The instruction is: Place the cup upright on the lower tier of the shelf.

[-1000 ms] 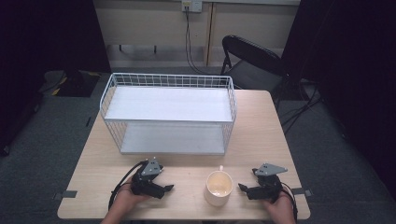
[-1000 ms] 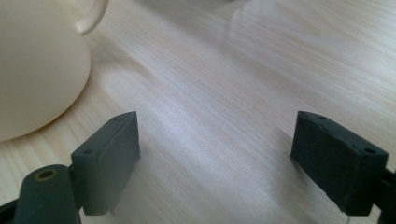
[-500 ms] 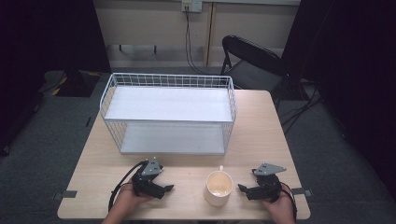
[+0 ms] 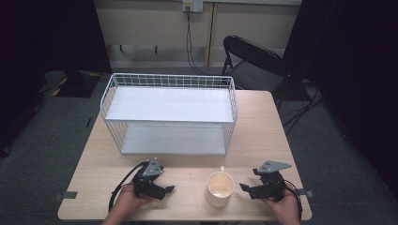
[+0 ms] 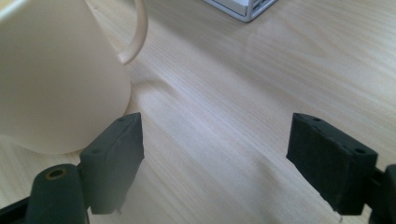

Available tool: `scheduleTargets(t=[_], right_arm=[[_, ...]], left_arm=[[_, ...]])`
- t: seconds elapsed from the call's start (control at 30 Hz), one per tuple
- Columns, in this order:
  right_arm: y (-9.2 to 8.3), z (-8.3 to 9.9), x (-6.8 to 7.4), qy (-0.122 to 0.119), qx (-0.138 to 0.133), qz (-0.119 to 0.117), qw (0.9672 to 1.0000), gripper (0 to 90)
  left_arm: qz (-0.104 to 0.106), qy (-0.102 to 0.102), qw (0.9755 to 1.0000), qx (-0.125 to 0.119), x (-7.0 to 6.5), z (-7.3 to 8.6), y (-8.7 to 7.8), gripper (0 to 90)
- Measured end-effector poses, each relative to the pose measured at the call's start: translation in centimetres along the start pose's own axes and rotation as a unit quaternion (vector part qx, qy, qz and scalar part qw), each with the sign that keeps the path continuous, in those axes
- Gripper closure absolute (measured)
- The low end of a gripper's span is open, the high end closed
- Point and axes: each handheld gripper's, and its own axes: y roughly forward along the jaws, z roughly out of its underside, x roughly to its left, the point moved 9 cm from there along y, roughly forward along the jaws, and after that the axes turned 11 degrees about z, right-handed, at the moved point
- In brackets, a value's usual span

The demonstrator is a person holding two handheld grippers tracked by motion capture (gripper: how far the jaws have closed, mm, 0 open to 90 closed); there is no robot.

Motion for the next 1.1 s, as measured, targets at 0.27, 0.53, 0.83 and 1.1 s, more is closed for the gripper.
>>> scheduleTargets(t=[0.27, 0.53, 0.83, 1.1], right_arm=[[-1.1, -1.5, 0.6, -0.004, -0.004, -0.009, 0.9999, 19.3], [-2.2, -3.1, 1.4, -0.002, -0.016, -0.026, 0.9995, 20.5], [-2.8, -4.6, 2.7, -0.008, -0.027, -0.042, 0.9987, 22.7], [-3.5, -5.5, 3.1, -0.011, -0.032, -0.041, 0.9986, 23.2]], left_arm=[[0.000, 0.000, 1.0000, 0.000, 0.0, 0.0, 0.0, 14.2], [-0.001, 0.000, 1.0000, 0.000, 0.0, 0.0, 0.0, 14.2], [-0.001, 0.000, 1.0000, 0.000, 0.0, 0.0, 0.0, 14.2], [-0.001, 0.000, 1.0000, 0.000, 0.0, 0.0, 0.0, 14.2]])
